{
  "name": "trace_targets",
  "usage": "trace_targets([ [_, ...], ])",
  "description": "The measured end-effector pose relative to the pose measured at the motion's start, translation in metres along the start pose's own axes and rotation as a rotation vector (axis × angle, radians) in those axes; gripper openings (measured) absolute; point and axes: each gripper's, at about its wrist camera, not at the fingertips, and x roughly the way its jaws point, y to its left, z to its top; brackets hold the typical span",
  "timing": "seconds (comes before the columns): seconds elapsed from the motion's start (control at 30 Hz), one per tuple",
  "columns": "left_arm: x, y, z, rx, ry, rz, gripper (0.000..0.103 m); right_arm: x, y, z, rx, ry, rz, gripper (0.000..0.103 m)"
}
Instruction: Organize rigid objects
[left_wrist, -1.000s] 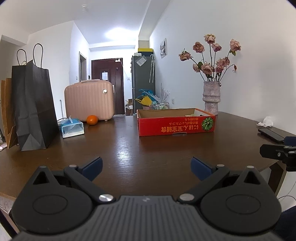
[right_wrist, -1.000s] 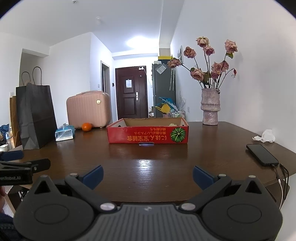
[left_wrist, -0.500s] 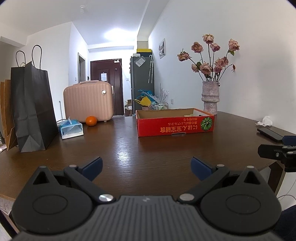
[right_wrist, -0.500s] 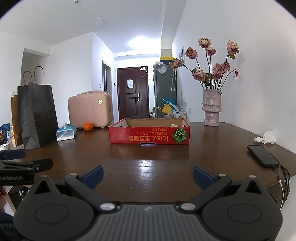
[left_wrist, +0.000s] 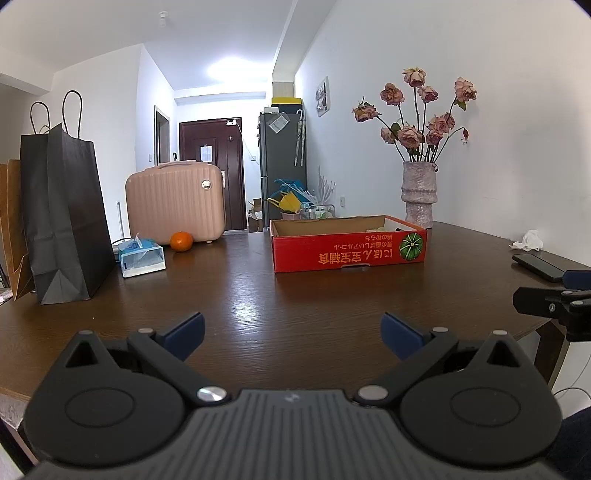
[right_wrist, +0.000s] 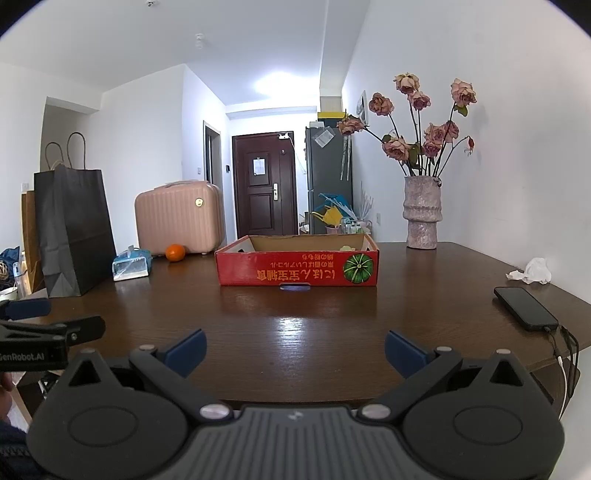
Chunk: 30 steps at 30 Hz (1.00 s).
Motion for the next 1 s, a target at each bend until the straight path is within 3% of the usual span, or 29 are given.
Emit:
trace_targets([
  [1.0, 0.0002, 0.0004, 0.0007, 0.001, 0.001, -0.007, 0.103, 0.0028, 0.0008, 0.0001, 0.002, 0.011, 0.0, 0.103],
])
